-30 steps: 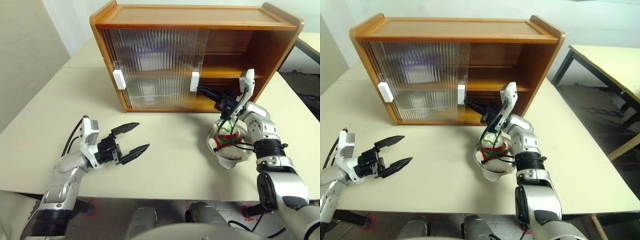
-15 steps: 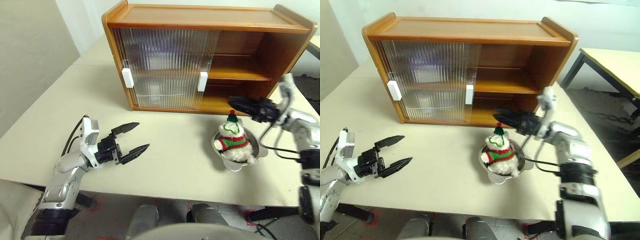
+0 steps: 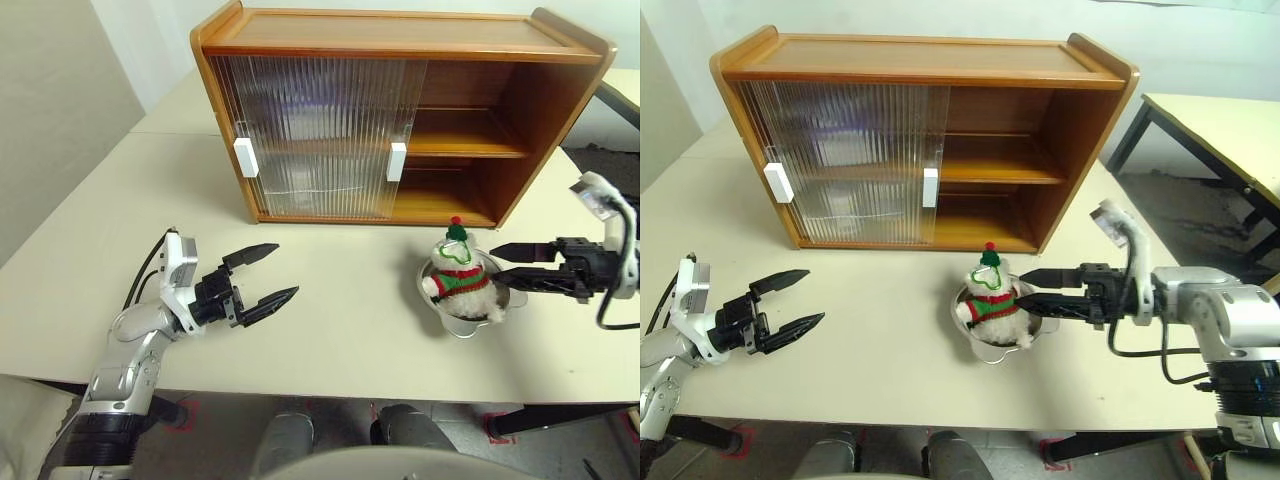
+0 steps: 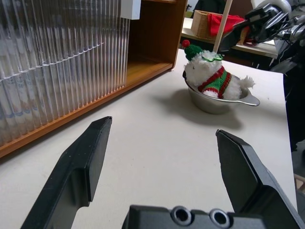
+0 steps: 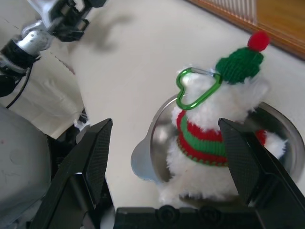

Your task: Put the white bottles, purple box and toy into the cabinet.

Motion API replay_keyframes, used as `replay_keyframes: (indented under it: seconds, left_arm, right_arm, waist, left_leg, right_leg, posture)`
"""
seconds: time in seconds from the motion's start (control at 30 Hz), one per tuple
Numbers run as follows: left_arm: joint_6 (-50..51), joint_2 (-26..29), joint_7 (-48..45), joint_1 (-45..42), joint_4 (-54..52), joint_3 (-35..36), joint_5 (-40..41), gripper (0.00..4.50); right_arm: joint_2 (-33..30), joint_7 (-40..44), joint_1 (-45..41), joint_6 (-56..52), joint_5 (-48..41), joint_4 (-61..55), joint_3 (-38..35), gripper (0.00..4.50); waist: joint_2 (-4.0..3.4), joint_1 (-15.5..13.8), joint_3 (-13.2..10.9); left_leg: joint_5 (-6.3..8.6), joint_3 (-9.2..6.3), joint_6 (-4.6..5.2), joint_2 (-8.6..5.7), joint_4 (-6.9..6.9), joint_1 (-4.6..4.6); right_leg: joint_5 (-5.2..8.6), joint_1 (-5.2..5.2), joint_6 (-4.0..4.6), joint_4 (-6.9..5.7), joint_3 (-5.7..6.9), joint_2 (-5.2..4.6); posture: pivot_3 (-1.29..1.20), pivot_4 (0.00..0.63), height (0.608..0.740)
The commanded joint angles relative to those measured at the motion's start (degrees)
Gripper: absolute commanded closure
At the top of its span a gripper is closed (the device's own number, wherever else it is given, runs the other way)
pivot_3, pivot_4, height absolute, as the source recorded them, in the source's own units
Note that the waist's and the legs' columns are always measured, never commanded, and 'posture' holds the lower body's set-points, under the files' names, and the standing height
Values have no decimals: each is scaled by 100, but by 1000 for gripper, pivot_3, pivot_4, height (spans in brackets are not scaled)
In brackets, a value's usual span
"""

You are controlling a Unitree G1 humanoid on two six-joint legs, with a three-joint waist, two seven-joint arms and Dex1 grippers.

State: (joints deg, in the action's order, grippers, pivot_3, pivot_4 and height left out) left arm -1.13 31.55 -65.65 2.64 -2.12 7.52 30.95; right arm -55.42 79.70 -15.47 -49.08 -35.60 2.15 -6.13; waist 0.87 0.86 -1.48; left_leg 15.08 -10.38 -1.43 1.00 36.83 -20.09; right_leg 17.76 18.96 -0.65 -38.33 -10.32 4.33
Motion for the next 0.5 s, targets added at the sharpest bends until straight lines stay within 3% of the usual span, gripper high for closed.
replay_keyframes:
  seconds: [0.03, 0.5]
  left_arm:
    - [24, 69, -51, 9, 35, -7, -46, 0]
    - [-37, 76, -257, -11, -8, -98, -58, 0]
  right_arm:
    - [120, -471, -37, -126, 167, -201, 220, 36]
    - [255, -1186, -118, -711, 195, -494, 539, 36]
  waist:
    - [1, 2, -3]
    - [3, -8, -2]
  left_leg:
    - [0, -1, 1, 1, 0, 0]
    - [6, -15, 8, 0, -3, -37]
  right_leg:
    - [0, 1, 0, 0, 1, 0]
    - [0, 31, -3, 1, 1, 1]
  posture:
    - [-43, 37, 740]
    - [-47, 35, 740]
